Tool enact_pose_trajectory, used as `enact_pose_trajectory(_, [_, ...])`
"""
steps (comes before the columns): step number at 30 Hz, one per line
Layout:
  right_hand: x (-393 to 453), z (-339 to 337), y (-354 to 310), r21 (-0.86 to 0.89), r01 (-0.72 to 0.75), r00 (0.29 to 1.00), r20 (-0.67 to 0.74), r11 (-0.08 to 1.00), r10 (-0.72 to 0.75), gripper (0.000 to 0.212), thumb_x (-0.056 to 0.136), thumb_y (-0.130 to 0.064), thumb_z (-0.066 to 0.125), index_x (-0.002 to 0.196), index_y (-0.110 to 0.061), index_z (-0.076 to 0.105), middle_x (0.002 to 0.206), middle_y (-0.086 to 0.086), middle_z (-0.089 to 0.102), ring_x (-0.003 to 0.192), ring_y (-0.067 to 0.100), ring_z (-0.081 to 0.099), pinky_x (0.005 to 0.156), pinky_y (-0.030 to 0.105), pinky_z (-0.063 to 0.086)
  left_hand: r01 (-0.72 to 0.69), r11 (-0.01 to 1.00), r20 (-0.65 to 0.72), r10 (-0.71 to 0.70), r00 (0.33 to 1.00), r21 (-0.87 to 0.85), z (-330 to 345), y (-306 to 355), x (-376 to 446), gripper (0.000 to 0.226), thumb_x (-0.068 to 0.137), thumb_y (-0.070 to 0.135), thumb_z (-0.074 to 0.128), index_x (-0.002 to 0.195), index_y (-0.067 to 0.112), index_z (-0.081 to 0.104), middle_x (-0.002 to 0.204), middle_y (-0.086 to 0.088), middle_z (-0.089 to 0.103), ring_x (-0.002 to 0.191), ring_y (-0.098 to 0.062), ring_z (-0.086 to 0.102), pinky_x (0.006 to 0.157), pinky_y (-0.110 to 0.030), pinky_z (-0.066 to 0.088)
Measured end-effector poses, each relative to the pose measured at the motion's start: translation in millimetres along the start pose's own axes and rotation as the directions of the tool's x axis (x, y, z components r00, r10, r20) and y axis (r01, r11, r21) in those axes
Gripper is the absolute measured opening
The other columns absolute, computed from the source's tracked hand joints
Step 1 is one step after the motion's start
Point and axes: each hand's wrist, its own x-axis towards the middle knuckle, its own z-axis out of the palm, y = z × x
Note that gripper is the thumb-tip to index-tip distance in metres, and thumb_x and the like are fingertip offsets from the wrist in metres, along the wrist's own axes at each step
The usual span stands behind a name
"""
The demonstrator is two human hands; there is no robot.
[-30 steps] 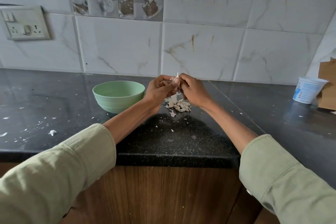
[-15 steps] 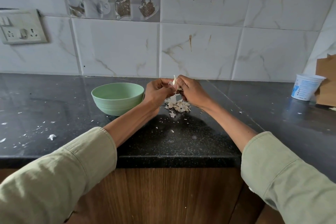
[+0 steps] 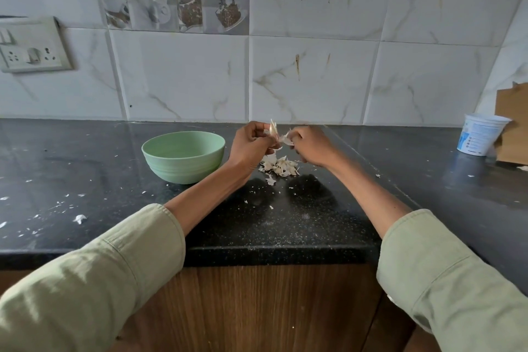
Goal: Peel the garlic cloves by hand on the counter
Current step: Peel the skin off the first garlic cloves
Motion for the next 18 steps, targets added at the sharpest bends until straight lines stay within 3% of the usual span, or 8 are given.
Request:
enact_pose_trajectory(3, [-7,-5,-1,-0.1,0.092,0.984,0.162,0.991,-0.075,0.028,0.112,-0.03,0.051,0.096,-0.02,0.072,0.086,-0.005,0.072,0.061,0.006,0.057,0.057,0.023,0.041,-0.036,0.994,-0.037,0.039,0.999,0.099,-2,-1,-1,0.02,0.096,0.002,0.063,0.113,0.012,0.068,0.1,-0.009,0.075,0.081,-0.012,0.072,0.079,-0.032,0.057])
enact_pose_trajectory(5, [-9,-9,-4,-0.105,0.131,0.982,0.153,0.986,-0.114,0.024,0.108,-0.038,0.058,0.091,-0.029,0.072,0.089,-0.01,0.072,0.072,0.005,0.061,0.064,0.023,0.043,-0.069,0.987,-0.041,0.076,0.996,0.144,-2,-1,-1,0.022,0.094,0.005,0.063,0.111,0.015,0.074,0.094,-0.007,0.075,0.077,-0.008,0.069,0.078,-0.032,0.055])
enact_pose_trajectory(6, [-8,-11,-5,-0.093,0.131,0.983,0.138,0.987,-0.118,0.021,0.107,-0.038,0.061,0.098,-0.026,0.075,0.094,-0.01,0.073,0.077,0.004,0.063,0.067,0.02,0.044,-0.086,0.981,-0.038,0.094,0.995,0.171,-2,-1,-2,0.022,0.094,0.007,0.064,0.109,0.017,0.076,0.092,-0.006,0.076,0.076,-0.008,0.068,0.078,-0.031,0.055])
enact_pose_trajectory(9, [-7,-19,-7,0.076,0.061,0.996,0.061,0.995,-0.066,0.016,0.106,-0.025,0.062,0.105,-0.014,0.073,0.083,-0.015,0.065,0.07,-0.006,0.054,0.069,0.017,0.039,-0.141,0.959,-0.023,0.151,0.988,0.246,-2,0,-3,0.015,0.094,0.014,0.071,0.106,0.02,0.078,0.091,-0.005,0.078,0.077,-0.009,0.071,0.08,-0.033,0.058])
enact_pose_trajectory(12, [-5,-20,-6,0.328,0.042,0.999,-0.024,0.944,-0.036,0.022,0.106,-0.026,0.055,0.097,-0.012,0.071,0.065,-0.001,0.053,0.056,0.008,0.043,0.064,0.029,0.038,-0.191,0.927,-0.014,0.206,0.978,0.324,0,1,-4,0.01,0.093,0.025,0.078,0.095,0.015,0.075,0.082,-0.003,0.078,0.079,-0.02,0.075,0.077,-0.04,0.06])
enact_pose_trajectory(14, [-6,-16,-8,0.304,0.124,0.992,-0.073,0.944,-0.106,0.032,0.107,-0.04,0.057,0.094,-0.011,0.067,0.07,0.013,0.059,0.056,0.009,0.041,0.061,0.028,0.038,-0.214,0.898,-0.028,0.243,0.97,0.385,0,0,-5,0.019,0.091,0.031,0.082,0.089,0.014,0.075,0.078,-0.002,0.077,0.075,-0.019,0.074,0.067,-0.033,0.059])
enact_pose_trajectory(16, [-8,-8,-8,0.161,0.216,0.973,-0.124,0.963,-0.197,0.037,0.103,-0.048,0.064,0.093,-0.012,0.065,0.07,0.008,0.059,0.055,0.005,0.041,0.056,0.017,0.035,-0.214,0.888,-0.043,0.253,0.967,0.407,-1,1,-5,0.019,0.089,0.03,0.085,0.091,0.013,0.077,0.075,0.002,0.077,0.067,-0.003,0.07,0.058,-0.015,0.05])
enact_pose_trajectory(18, [-6,-5,-8,0.092,0.26,0.957,-0.159,0.961,-0.244,0.035,0.101,-0.046,0.068,0.092,-0.012,0.065,0.067,0.002,0.058,0.054,0.002,0.042,0.055,0.016,0.034,-0.215,0.878,-0.034,0.254,0.967,0.428,-3,1,-5,0.017,0.088,0.027,0.086,0.091,0.012,0.079,0.074,0.004,0.077,0.064,0.002,0.069,0.059,-0.011,0.051])
